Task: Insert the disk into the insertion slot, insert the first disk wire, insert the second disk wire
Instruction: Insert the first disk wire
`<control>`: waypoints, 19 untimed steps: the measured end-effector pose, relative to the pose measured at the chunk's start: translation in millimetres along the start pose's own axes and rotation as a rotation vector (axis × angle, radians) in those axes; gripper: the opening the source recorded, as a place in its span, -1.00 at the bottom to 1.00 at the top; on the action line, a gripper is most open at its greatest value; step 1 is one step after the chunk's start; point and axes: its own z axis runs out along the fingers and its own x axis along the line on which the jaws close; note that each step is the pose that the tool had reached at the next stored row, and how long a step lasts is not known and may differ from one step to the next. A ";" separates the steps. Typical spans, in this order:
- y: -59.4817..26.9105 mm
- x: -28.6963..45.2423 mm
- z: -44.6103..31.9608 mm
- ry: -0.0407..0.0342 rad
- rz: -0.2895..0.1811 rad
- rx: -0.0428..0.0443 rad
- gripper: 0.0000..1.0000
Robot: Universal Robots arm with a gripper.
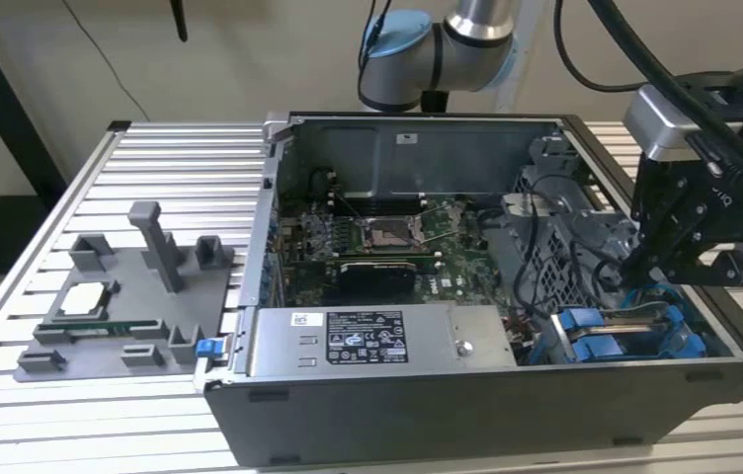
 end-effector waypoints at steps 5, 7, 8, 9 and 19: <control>-3.2 6.7 0.1 -0.0001 0.002 0.0002 -1.00; -5.1 8.9 0.1 -0.0001 0.003 0.0001 -1.00; -6.3 10.0 0.1 0.0000 0.003 -0.0001 -1.00; -7.3 10.8 0.1 0.0000 0.004 -0.0003 -1.00; -10.5 13.3 3.5 0.0002 0.005 -0.0052 -1.00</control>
